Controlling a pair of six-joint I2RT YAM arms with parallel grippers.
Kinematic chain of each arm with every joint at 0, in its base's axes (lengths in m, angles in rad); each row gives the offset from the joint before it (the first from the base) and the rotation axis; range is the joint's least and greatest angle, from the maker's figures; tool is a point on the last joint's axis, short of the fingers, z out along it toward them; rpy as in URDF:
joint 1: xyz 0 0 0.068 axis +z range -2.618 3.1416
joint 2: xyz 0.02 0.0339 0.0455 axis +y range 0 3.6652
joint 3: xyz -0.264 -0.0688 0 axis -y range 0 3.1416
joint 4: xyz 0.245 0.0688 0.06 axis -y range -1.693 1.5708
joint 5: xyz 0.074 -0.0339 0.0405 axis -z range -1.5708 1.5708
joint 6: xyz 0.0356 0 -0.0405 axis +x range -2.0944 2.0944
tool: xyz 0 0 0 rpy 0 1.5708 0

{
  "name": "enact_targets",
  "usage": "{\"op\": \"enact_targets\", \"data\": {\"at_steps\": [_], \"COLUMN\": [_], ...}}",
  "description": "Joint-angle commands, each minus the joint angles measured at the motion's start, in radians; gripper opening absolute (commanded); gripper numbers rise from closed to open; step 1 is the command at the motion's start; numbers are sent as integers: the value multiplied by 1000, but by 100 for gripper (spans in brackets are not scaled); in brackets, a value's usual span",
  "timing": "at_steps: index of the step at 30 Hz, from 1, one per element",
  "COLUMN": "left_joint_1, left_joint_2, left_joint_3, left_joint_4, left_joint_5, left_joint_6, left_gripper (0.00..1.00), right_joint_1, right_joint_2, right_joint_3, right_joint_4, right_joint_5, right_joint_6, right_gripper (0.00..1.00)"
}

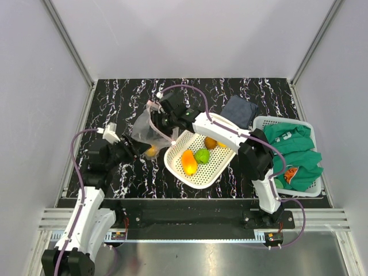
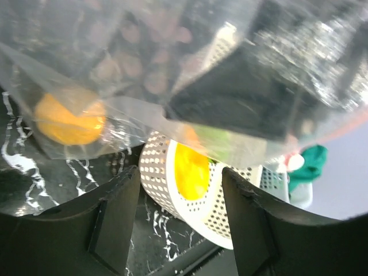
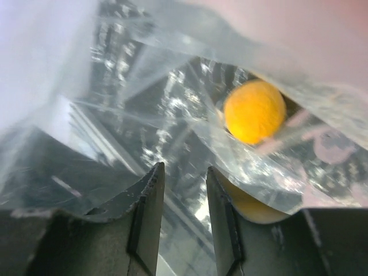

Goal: Open the zip-top bag and remove the fake food

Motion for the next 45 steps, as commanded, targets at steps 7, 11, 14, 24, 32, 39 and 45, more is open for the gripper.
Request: {"op": "enact_targets", "data": {"at_steps": [7, 11, 14, 24, 32, 39, 45], "left_joint_1": [1, -20, -68, -151, -165, -166, -166], "left_joint_2": [7, -8, -86, -48, 67, 152, 189], "left_joint_3": [30, 29, 71, 223, 278, 309, 306], "left_joint_4": [-4, 208, 175, -26, -143, -120, -42], "left_joint_5": [46, 252, 185, -88, -237, -252, -158], "left_joint_6": [-39, -82, 13, 68, 90, 99, 93], "left_gripper": [42, 62, 70, 84, 77, 69, 67], "right_joint_1": [-2, -2, -1, 18, 18, 19, 19], "right_joint_2": [-219, -230, -220, -184, -163, -163, -152], "right_joint_3": [-226, -265, -259, -177, -158, -159, -153], "right_joint_4": [308, 309, 295, 256, 257, 259, 251], "right_joint_5": [48, 83, 135, 127, 92, 84, 86], "right_joint_6": [182, 220, 246, 222, 217, 214, 211], "right_gripper": [30, 26, 26, 30, 30, 30, 30]}}
